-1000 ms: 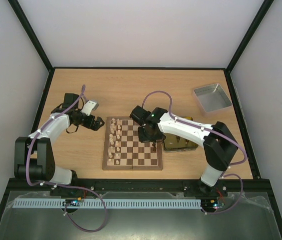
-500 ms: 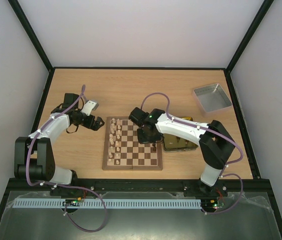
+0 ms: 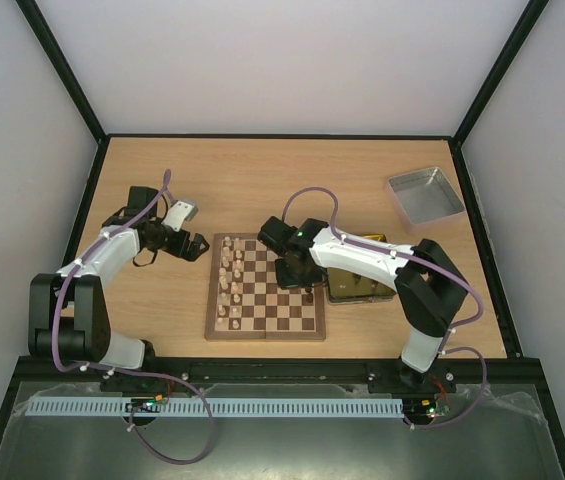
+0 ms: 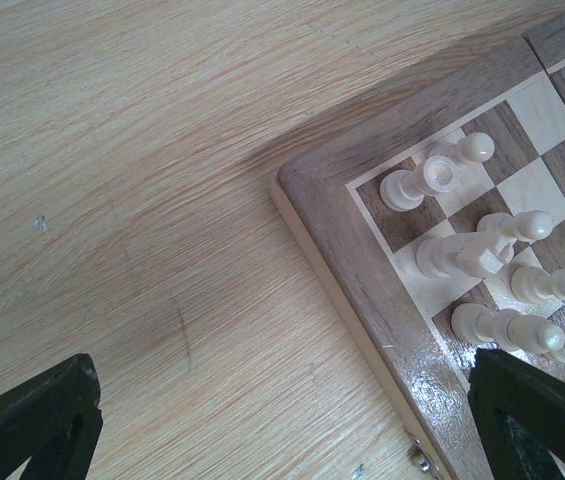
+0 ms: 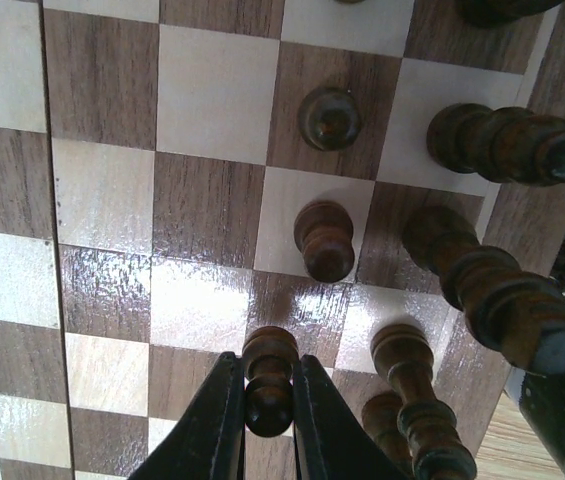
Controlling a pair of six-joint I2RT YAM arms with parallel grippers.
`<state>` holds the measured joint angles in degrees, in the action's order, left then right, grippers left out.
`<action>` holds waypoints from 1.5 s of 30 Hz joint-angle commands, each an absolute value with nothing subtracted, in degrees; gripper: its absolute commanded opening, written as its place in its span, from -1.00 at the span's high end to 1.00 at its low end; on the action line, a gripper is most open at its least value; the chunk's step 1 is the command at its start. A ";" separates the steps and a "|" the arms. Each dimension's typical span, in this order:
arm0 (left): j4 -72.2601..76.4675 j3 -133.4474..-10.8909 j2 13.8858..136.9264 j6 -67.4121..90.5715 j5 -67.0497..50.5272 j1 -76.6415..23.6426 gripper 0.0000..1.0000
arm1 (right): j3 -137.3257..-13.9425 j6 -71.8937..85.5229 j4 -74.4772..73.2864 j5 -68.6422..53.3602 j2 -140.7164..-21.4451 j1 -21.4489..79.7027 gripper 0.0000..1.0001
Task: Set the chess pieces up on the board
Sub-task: Place the chess piece on the chessboard.
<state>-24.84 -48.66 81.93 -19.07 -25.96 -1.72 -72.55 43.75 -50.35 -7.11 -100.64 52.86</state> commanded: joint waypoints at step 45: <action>-25.19 -47.90 81.85 -19.98 -26.98 -2.02 -1.00 | -74.23 43.73 -52.06 -4.66 -102.27 53.14 0.69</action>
